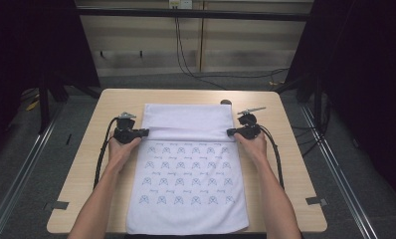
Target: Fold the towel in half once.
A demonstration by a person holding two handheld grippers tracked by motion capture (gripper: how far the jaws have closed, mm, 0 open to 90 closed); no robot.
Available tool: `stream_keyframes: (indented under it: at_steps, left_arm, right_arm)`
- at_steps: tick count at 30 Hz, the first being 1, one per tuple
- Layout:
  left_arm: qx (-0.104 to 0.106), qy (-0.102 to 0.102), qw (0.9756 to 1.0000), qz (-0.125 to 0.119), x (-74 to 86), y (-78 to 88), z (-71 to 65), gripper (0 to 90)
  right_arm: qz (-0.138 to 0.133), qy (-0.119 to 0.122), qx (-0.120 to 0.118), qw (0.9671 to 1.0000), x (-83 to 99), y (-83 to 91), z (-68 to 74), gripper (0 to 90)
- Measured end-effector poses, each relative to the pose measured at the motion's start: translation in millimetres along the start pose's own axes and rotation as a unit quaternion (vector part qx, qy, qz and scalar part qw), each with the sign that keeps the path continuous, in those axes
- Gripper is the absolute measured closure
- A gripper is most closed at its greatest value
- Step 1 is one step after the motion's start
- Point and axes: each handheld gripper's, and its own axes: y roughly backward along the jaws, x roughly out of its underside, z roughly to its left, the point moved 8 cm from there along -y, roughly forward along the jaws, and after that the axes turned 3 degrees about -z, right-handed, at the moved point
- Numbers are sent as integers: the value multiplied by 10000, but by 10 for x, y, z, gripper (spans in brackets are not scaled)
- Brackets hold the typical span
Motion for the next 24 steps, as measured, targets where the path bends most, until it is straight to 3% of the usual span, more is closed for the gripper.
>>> stream_keyframes:
  at_steps: [2, 4, 6, 9, 12, 13, 17, 20, 24]
  left_arm:
    - [50, -184, 9996, -221, -161, 178, -43, 870]
    - [87, -287, 9988, -374, -298, 326, -92, 870]
    - [267, -266, 9967, -715, -469, 530, -194, 870]
    - [205, -414, 9953, -857, -587, 741, -285, 869]
    - [363, -423, 9917, -1158, -676, 975, -420, 868]
    - [366, -525, 9911, -1168, -686, 1036, -464, 868]
    - [425, -782, 9885, -1220, -711, 1305, -644, 868]
    - [491, -922, 9872, -1205, -708, 1465, -741, 868]
    - [566, -885, 9867, -1241, -718, 1675, -821, 868]
  right_arm:
    - [-386, -121, -176, 9990, -72, 105, 17, 874]
    - [-598, -34, -263, 9979, -170, 211, 58, 874]
    - [-843, -1, -362, 9958, -288, 354, 95, 874]
    - [-1274, 51, -520, 9905, -510, 675, 145, 874]
    - [-1566, 247, -587, 9856, -691, 995, 245, 875]
    - [-1656, 322, -594, 9839, -734, 1091, 284, 875]
    - [-1780, 560, -683, 9801, -782, 1393, 423, 875]
    - [-1489, 785, -735, 9830, -720, 1533, 509, 875]
    - [-1566, 915, -890, 9794, -697, 1745, 671, 875]
